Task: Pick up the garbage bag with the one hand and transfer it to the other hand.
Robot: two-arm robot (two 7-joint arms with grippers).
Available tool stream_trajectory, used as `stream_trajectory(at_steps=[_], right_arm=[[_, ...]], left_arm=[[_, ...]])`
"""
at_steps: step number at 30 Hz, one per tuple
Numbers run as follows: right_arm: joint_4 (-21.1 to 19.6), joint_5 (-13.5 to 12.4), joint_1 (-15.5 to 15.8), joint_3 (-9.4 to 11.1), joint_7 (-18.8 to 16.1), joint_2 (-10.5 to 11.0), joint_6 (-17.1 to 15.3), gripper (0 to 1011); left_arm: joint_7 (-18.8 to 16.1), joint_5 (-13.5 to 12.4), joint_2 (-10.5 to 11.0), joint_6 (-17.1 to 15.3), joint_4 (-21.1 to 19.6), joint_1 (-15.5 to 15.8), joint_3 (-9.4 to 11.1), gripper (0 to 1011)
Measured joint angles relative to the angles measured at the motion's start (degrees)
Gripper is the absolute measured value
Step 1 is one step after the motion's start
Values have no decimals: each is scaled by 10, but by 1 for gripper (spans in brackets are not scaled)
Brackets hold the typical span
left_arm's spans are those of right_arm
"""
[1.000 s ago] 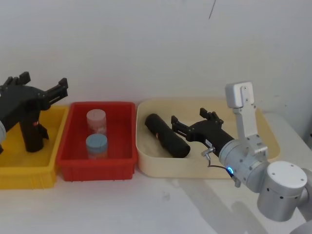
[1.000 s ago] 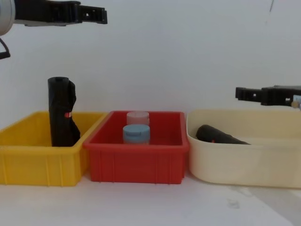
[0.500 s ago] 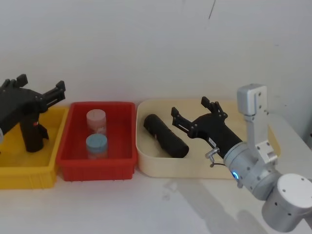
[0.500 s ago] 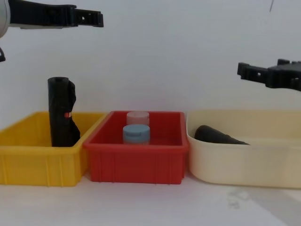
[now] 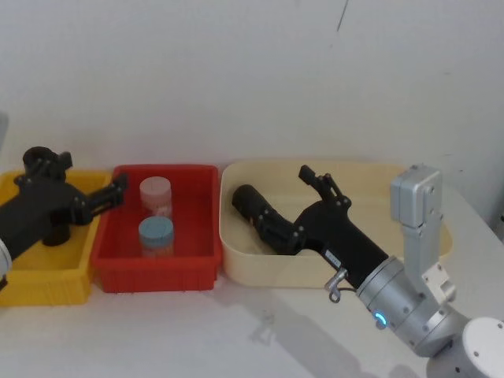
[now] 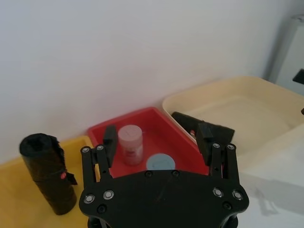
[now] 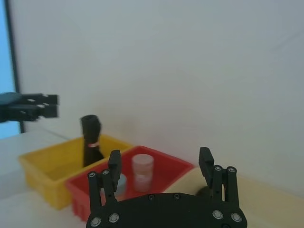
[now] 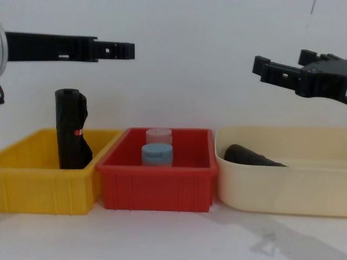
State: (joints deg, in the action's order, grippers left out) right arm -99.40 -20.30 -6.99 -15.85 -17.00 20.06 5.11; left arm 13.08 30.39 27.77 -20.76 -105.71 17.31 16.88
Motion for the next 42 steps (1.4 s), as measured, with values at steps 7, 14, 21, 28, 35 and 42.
stream_trajectory(at_steps=[7,14,21,28,35,42], right_arm=[[-17,-2,17,-9,-23,6,13,1000],[-27,-3,27,-15,-38,9,19,1000],[-33,-3,33,-19,-46,12,22,1000],[-36,-3,37,-21,-51,13,24,1000],[-38,-3,39,-22,-53,14,25,1000],[-39,-3,40,-22,-55,14,26,1000]], left_arm=[[22,-6,14,23,-1,-15,7,1001],[34,-9,23,37,-2,-24,12,1001],[42,-11,28,45,-3,-29,14,1001],[46,-12,30,50,-3,-32,15,1001],[48,-13,32,52,-3,-34,16,1001],[50,-13,33,54,-3,-35,17,1001]])
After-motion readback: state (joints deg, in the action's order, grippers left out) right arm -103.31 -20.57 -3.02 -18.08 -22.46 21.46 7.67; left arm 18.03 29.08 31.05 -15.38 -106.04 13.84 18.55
